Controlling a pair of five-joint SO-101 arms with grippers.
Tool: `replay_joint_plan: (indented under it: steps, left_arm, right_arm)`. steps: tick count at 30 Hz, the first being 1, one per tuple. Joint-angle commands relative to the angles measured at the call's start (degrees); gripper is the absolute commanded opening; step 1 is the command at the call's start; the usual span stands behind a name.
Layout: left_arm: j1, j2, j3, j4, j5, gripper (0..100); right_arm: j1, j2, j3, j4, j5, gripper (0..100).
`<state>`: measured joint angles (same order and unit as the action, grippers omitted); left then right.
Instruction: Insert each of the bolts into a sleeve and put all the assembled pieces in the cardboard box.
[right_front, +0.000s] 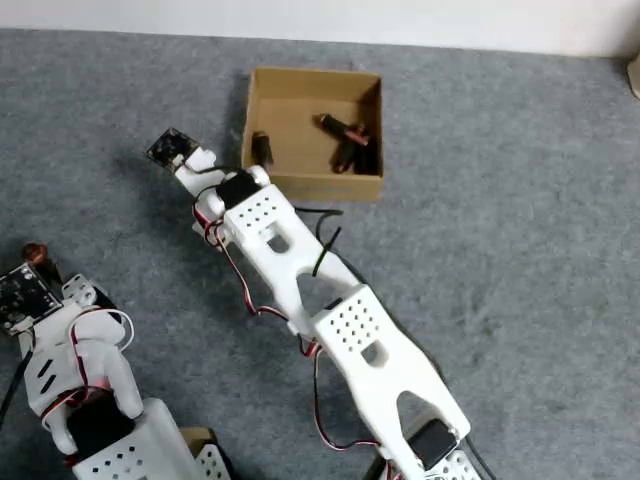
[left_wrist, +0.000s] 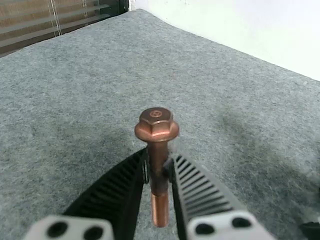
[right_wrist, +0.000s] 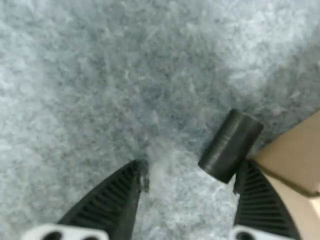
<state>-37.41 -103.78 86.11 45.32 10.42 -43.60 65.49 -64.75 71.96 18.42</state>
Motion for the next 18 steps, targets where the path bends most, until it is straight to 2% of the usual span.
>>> replay_joint_plan:
  steps: [1, 5, 11, 18]
  left_arm:
    - [1.10, -0.84, -0.92, -2.02, 0.18, 1]
    - [1.10, -0.84, -0.92, -2.02, 0.18, 1]
    - [1.10, -0.84, -0.92, -2.02, 0.18, 1]
    - [1.10, -0.84, -0.92, -2.02, 0.18, 1]
  right_arm:
    - [1.80, 0.04, -0.22, -1.63, -0.62, 24.9]
    - [1.19, 0.22, -0.22, -1.63, -1.14, 23.8]
    - [1.71, 0.13, -0.22, -5.76, -12.75, 4.6]
    - [1.98, 0.13, -0.22, -5.67, -14.07, 3.4]
